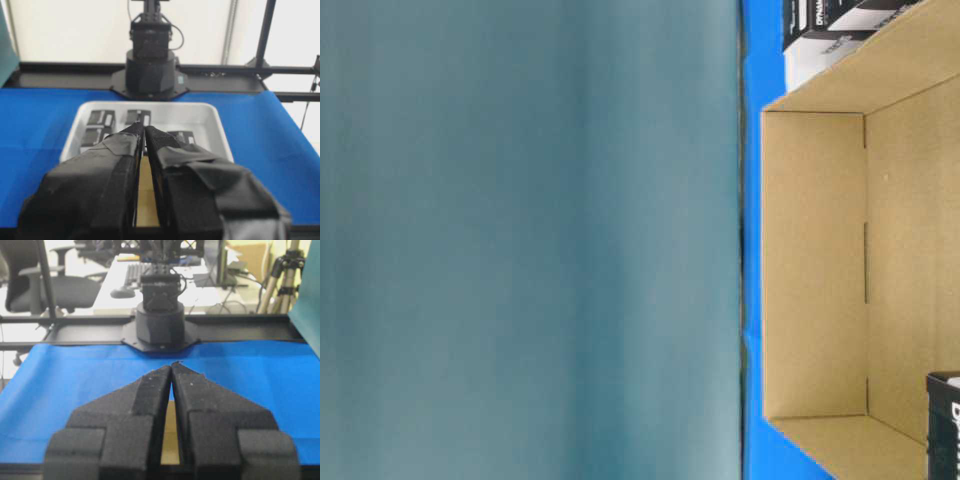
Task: Pick the box from inside the cardboard box.
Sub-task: 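Swing the right gripper left over the cardboard box, fingers open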
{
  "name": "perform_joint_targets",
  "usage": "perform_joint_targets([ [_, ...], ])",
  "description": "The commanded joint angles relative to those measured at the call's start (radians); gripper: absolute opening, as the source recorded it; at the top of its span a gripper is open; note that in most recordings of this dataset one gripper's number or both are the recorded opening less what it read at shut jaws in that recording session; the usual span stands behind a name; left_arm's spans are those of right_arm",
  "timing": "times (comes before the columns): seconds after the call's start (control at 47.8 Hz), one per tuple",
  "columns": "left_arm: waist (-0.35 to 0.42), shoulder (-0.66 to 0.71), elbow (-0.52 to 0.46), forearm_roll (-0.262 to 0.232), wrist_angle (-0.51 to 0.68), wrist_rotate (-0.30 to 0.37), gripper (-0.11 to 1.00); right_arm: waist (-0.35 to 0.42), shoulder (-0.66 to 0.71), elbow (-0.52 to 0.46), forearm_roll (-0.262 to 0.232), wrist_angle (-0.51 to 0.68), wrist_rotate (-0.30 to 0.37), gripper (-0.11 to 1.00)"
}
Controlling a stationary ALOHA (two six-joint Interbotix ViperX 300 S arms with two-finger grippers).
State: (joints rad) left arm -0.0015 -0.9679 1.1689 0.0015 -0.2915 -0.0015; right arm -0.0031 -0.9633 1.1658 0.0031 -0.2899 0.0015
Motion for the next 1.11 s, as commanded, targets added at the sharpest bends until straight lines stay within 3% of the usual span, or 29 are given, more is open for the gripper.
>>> perform_joint_targets([
  [0.0,0.009,0.009,-0.026,0.015,0.038,-0.003,0.14,0.0,0.009,-0.005,0.003,-0.006,0.006,0.14],
  [0.063,0.008,0.0,-0.043,0.015,0.097,-0.003,0.16,-0.002,0.011,-0.006,0.04,0.011,0.018,0.15],
  [0.167,0.008,-0.02,-0.067,0.017,0.186,-0.003,0.01,0.0,0.017,-0.012,0.089,0.064,0.063,0.05],
  [0.376,0.008,-0.061,-0.092,0.015,0.304,-0.005,-0.05,-0.002,0.051,-0.083,0.094,0.218,0.155,0.04],
  [0.794,0.005,-0.071,-0.11,0.017,0.437,-0.014,-0.05,0.005,0.298,-0.38,0.094,0.664,0.268,0.04],
  [1.087,0.005,-0.091,-0.12,0.015,0.509,-0.014,-0.05,0.011,0.574,-0.63,0.12,0.936,0.272,0.04],
])
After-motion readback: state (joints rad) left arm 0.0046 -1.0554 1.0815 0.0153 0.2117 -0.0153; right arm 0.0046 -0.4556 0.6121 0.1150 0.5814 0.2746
